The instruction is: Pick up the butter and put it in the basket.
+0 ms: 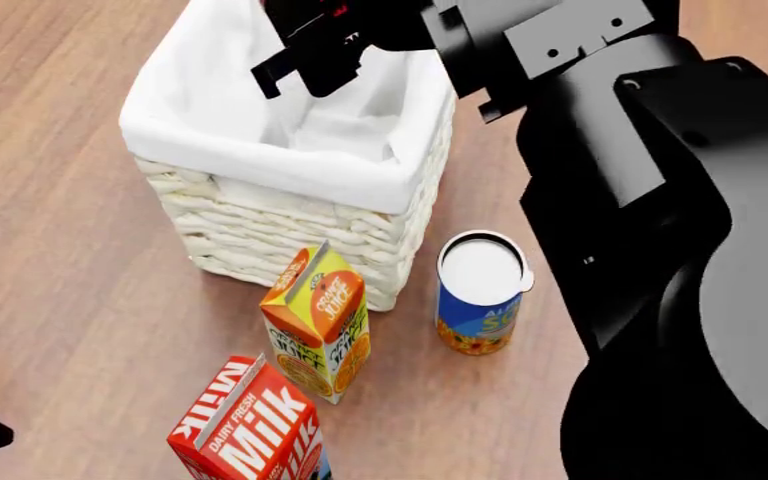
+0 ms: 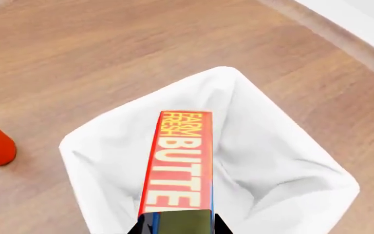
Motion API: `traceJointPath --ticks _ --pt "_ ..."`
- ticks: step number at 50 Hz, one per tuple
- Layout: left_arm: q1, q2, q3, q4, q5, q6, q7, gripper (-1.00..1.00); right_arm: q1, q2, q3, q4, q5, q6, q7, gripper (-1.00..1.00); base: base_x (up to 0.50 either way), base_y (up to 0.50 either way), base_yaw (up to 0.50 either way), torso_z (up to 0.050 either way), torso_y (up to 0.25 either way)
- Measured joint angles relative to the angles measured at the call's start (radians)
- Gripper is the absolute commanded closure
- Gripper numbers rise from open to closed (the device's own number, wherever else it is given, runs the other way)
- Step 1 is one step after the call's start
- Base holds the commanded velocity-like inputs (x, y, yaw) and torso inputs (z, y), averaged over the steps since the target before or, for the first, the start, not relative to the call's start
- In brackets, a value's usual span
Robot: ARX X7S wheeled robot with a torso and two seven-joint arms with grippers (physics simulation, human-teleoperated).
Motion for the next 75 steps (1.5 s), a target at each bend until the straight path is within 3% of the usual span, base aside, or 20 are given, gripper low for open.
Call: traceJointPath --ticks 25,75 --pt "0.025 -0.004 0.019 0.037 0.001 -0.005 -0.017 -1.00 -0.034 -0.001 -0.098 0.035 0.125 0.001 0.029 1.00 0.00 0.00 0.00 0.001 0.001" --pt "0.057 -0.023 0.034 0.090 -0.014 -0.016 -0.047 -1.00 -0.071 -0.001 -0.082 0.081 0.189 0.039 0.024 1.00 0.00 0.00 0.00 0.000 0.001"
